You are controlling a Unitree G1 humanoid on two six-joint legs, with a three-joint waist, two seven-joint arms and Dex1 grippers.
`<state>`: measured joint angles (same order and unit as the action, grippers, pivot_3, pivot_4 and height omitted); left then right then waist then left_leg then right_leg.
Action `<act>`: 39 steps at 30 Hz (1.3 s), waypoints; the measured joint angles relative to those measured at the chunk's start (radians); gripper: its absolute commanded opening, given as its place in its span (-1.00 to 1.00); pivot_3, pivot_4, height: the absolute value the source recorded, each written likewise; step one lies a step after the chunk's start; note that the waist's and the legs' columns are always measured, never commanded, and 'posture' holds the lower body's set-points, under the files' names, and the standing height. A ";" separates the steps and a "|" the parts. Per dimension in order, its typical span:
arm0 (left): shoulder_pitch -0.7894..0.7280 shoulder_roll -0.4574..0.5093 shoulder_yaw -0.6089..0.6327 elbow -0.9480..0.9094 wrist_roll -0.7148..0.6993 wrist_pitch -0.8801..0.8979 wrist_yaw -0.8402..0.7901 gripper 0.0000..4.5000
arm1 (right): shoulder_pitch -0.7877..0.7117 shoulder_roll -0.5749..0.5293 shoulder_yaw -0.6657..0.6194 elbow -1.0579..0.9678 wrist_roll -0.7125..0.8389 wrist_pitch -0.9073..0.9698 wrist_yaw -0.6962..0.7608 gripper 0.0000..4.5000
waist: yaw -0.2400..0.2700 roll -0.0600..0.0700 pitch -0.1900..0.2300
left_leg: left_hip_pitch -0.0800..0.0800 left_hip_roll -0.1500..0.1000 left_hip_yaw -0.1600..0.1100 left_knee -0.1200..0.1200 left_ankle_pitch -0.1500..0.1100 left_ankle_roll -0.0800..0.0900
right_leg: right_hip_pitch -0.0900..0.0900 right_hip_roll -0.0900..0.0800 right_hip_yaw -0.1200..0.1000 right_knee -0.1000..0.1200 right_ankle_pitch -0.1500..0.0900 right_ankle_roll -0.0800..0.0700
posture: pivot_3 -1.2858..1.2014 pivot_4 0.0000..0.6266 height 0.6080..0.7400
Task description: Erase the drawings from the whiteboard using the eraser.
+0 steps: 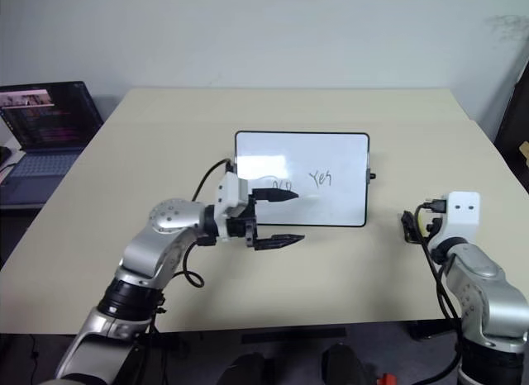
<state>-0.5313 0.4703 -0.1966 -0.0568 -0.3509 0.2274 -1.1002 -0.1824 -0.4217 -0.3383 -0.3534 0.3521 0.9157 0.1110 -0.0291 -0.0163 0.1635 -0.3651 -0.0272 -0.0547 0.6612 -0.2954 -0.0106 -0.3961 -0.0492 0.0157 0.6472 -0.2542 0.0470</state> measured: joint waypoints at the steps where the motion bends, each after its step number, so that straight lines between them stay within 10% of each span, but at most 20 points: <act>1: 0.001 0.004 0.002 0.000 0.000 0.000 0.000 1.00 | -0.004 0.000 0.008 0.021 -0.007 -0.008 0.002 0.98 | 0.000 0.000 0.000 | 0.000 0.000 0.000 0.000 0.000 0.000 | 0.000 0.000 0.000 0.000 0.000 0.000 | 0.03 -0.52 1.00; 15: 0.025 0.026 0.009 -0.011 0.004 -0.013 0.019 1.00 | -0.064 0.000 0.053 0.222 -0.067 -0.118 0.037 0.98 | 0.000 0.000 0.000 | 0.000 0.000 0.000 0.000 0.000 0.000 | 0.000 -0.001 0.000 0.000 0.000 0.000 | 0.03 -0.52 1.00; 25: 0.029 0.028 0.009 -0.012 0.006 -0.017 0.025 1.00 | -0.081 0.000 0.057 0.283 -0.089 -0.147 0.042 -0.45 | 0.000 0.000 0.000 | 0.000 0.000 0.000 0.000 0.000 0.000 | 0.000 -0.001 0.000 0.000 0.000 0.000 | 0.03 -0.52 1.00; 39: 0.098 0.031 0.066 -0.024 0.083 0.034 0.236 1.00 | 0.013 0.002 0.102 0.063 -0.086 -0.144 0.082 -0.49 | -0.001 0.000 0.000 | 0.000 0.001 -0.001 0.000 0.000 0.000 | -0.001 -0.002 0.001 0.000 0.000 0.000 | 0.03 -0.52 1.00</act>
<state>-0.4333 0.5014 -0.1303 -0.0808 -0.2680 0.2613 -0.8638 -0.1698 -0.4194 -0.2365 -0.2902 0.2659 0.7719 0.1929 -0.0298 -0.0160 0.1637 -0.3656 -0.0266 -0.0556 0.6609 -0.2955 -0.0105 -0.3968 -0.0511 0.0163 0.6472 -0.2542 0.0473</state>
